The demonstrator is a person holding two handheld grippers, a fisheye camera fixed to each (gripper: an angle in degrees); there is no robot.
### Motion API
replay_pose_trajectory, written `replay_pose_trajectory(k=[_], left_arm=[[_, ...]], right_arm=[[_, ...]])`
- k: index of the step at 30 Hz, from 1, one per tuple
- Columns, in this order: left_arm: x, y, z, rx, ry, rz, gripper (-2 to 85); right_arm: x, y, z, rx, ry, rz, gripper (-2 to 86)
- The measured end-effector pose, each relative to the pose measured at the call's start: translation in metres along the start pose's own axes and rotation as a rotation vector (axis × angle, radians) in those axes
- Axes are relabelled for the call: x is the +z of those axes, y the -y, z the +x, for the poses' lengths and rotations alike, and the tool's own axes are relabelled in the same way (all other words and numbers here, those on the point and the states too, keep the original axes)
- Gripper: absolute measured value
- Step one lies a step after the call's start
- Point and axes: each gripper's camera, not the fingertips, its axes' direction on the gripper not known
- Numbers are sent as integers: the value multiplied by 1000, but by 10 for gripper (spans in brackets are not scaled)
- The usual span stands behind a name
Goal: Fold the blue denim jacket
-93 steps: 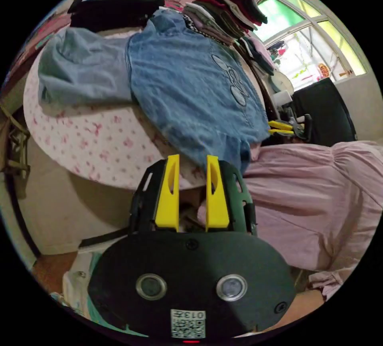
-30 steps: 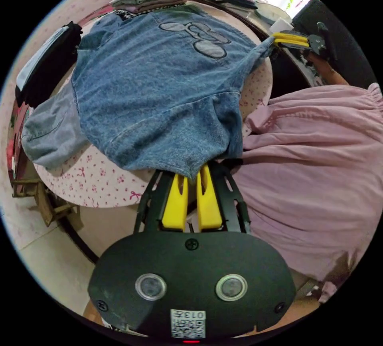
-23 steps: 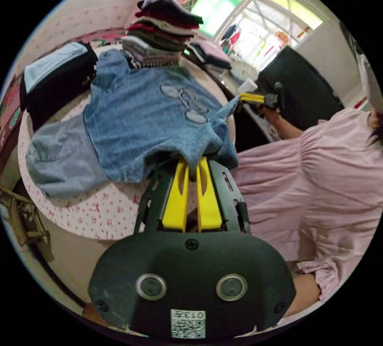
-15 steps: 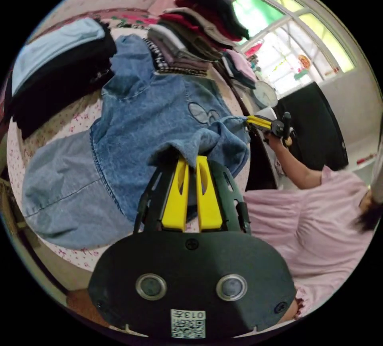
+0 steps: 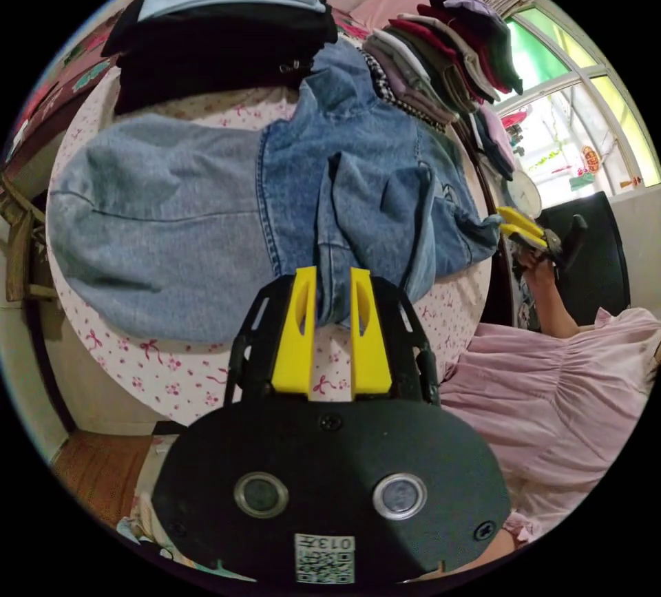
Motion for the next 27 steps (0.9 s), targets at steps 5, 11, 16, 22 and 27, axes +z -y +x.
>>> replay_pose_trajectory(k=[5,11,16,22,27], left_arm=[[43,-7,6,41,12,-60,102],[54,-5,15,101,69,-82,53],[51,-6,20,173,64,-77,21],[69,-19,11,190,36,-70,14],[87,-32,3,129,21,-63,21]], right_arm=[[26,21,-8,17,298,68,124],[126,46,-38,-63,513,-131,122],[160,65,-40,-175,698,-341,21],[63,124,56,-334,967,29,10],[91,138,254,427,873,389,66]])
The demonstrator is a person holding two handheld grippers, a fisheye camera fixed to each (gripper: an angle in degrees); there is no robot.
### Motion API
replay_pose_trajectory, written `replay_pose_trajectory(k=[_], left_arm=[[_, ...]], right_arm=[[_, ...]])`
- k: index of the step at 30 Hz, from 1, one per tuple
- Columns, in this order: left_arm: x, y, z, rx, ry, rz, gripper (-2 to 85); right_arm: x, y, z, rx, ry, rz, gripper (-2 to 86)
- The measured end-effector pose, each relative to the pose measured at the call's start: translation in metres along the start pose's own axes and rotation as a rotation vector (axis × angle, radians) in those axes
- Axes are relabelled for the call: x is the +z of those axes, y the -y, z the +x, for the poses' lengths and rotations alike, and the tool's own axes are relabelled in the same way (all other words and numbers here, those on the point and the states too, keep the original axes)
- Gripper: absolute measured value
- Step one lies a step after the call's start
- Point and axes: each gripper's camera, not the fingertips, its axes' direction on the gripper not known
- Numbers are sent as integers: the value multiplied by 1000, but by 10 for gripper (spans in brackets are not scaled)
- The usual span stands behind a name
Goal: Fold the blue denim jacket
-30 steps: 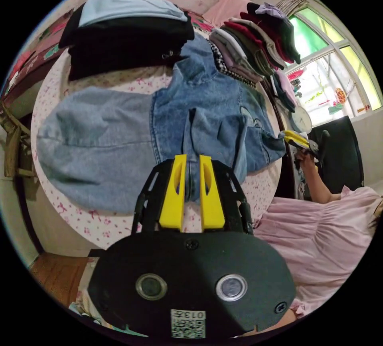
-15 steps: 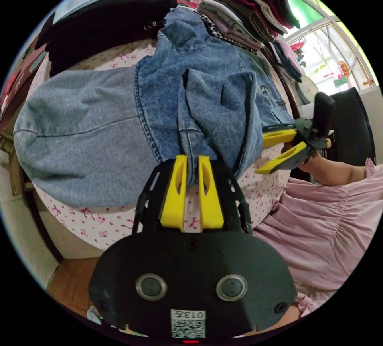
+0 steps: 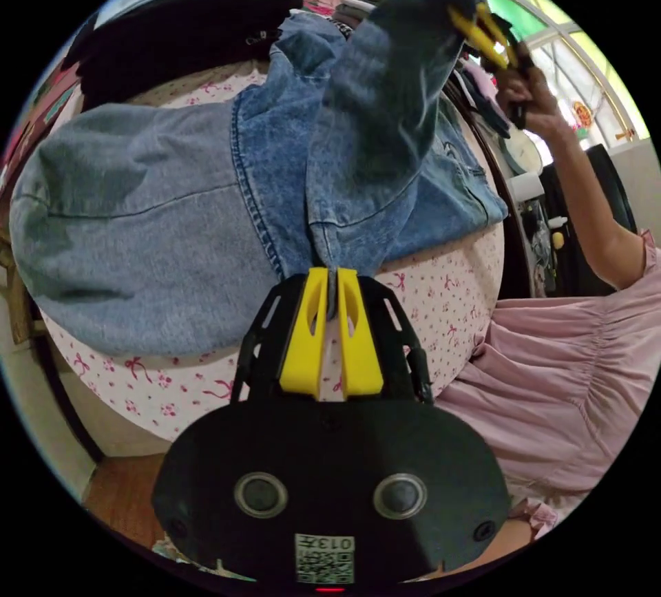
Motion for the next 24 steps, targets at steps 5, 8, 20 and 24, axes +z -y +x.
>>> replay_pose_trajectory(k=[5,8,20,24], left_arm=[[-5,-11,-9,-32,-48,23,58],[-18,-14,-8,-22,-87,83,85],[35,34,18,-17,18,-120,42],[20,31,25,1,-1,-85,20]], right_arm=[[-67,-11,49,74,-183,-142,92],[-147,-53,43,14,-414,-148,94],[-307,-184,88,227,-974,-190,121],[-294,-179,105,205,-938,-295,115]])
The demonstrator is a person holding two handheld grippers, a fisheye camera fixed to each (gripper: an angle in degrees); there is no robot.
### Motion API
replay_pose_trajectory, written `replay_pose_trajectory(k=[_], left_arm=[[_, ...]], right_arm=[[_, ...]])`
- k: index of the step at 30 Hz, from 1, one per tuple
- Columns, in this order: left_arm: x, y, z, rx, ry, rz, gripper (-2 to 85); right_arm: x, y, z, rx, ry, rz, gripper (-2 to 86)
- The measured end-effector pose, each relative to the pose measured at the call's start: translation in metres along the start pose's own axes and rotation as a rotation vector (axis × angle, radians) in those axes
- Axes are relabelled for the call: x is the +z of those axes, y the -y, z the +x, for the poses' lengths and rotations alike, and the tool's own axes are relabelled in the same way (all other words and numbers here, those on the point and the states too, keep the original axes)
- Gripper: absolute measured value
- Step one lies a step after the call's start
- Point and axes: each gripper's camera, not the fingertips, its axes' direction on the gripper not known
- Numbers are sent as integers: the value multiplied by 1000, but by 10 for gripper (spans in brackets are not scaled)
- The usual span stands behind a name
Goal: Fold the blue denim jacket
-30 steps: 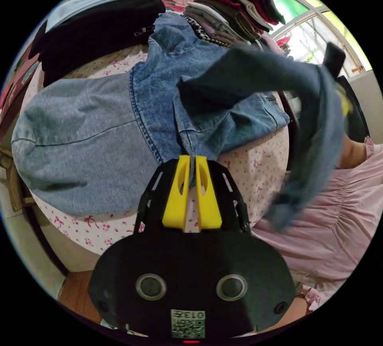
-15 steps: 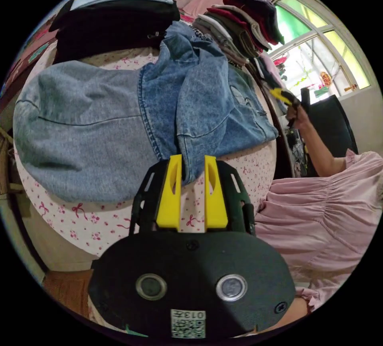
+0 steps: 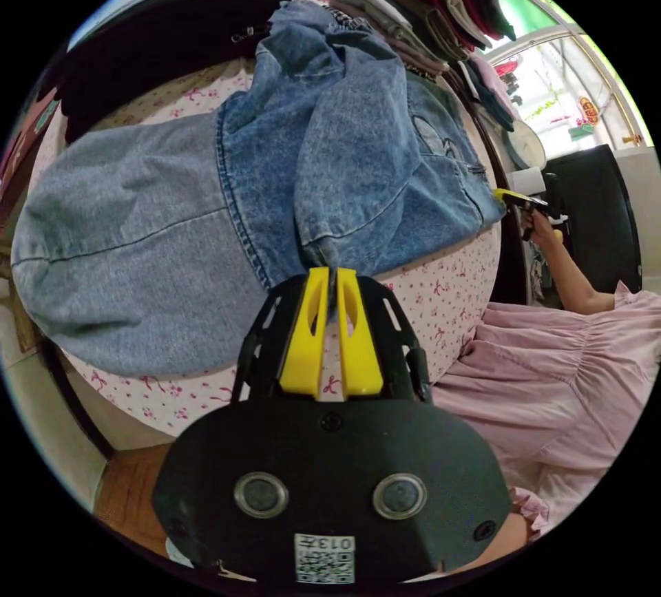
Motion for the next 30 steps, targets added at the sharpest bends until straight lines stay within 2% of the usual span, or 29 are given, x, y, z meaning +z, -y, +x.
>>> replay_pose_trajectory(k=[4,9,13,17,21,24,27,30], left_arm=[[-5,-6,9,-5,4,41,14],[22,2,8,-43,26,-20,11],[-7,6,29,105,46,-48,6],[-54,-20,35,227,-25,8,5],[-28,-49,16,201,-82,-12,7],[29,-57,-3,84,-79,-99,13],[25,-65,-4,42,-80,-56,25],[-10,-79,-2,55,-53,-20,57]], right_arm=[[2,-1,4,-25,12,-53,98],[12,-6,10,-31,73,-78,52],[-11,-7,4,-89,82,-66,38],[-64,-33,15,-183,250,5,33],[-48,-60,37,-161,347,-13,34],[5,-67,49,-80,284,-165,39],[-4,-72,51,-43,300,-122,55],[-30,-74,43,-56,212,-89,79]])
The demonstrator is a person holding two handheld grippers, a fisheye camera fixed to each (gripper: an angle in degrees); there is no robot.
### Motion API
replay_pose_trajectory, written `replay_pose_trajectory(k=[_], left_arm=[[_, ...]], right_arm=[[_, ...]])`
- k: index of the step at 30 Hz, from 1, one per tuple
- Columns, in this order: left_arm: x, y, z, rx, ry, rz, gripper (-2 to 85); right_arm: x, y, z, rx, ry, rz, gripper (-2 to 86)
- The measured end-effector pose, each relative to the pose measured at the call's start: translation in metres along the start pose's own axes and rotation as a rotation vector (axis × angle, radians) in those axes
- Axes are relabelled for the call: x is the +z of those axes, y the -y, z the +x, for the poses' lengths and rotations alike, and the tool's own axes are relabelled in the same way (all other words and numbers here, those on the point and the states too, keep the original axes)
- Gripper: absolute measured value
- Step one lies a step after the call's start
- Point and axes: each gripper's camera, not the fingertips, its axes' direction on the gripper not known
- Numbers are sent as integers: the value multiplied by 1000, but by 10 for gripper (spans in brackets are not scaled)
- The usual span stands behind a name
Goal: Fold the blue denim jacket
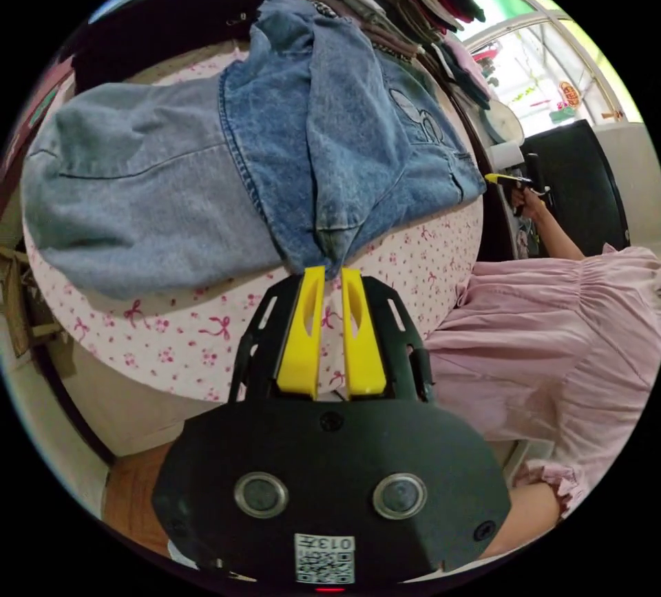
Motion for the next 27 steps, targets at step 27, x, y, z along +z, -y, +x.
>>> replay_pose_trajectory(k=[27], left_arm=[[0,42,1,39,24,-6,9]], right_arm=[[96,36,-68,3,-180,-121,15]])
